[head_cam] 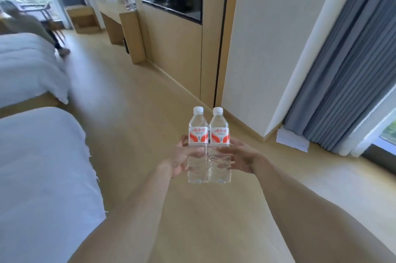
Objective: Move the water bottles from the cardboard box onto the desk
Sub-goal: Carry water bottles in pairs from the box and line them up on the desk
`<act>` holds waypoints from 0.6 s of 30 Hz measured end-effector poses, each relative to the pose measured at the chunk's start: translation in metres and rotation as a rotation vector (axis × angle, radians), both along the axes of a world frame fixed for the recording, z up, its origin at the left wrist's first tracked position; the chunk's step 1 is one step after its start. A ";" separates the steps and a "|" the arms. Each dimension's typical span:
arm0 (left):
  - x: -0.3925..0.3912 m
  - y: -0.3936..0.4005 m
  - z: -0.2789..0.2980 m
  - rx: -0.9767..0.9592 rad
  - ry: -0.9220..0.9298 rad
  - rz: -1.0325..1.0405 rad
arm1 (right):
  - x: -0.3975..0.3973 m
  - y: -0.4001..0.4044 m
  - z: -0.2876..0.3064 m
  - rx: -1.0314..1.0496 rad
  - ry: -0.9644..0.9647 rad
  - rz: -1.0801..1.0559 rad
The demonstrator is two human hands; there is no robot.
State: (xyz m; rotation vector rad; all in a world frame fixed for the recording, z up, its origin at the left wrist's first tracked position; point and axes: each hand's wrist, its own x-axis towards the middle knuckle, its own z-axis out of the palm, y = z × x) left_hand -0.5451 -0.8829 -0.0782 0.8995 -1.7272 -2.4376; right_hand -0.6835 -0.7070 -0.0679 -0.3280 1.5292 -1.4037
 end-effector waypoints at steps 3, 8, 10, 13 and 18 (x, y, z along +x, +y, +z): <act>-0.006 -0.039 0.004 -0.007 -0.008 0.124 | -0.026 -0.060 0.002 0.004 -0.003 0.131; -0.003 -0.110 -0.001 -0.011 -0.020 0.278 | -0.049 -0.160 -0.014 0.022 -0.046 0.280; -0.003 -0.141 -0.006 0.000 -0.020 0.318 | -0.056 -0.200 -0.021 0.030 -0.053 0.334; -0.010 -0.200 -0.018 -0.002 0.007 0.366 | -0.070 -0.269 -0.031 0.030 -0.064 0.379; -0.032 -0.310 -0.021 0.028 0.044 0.412 | -0.094 -0.388 -0.030 0.052 -0.050 0.405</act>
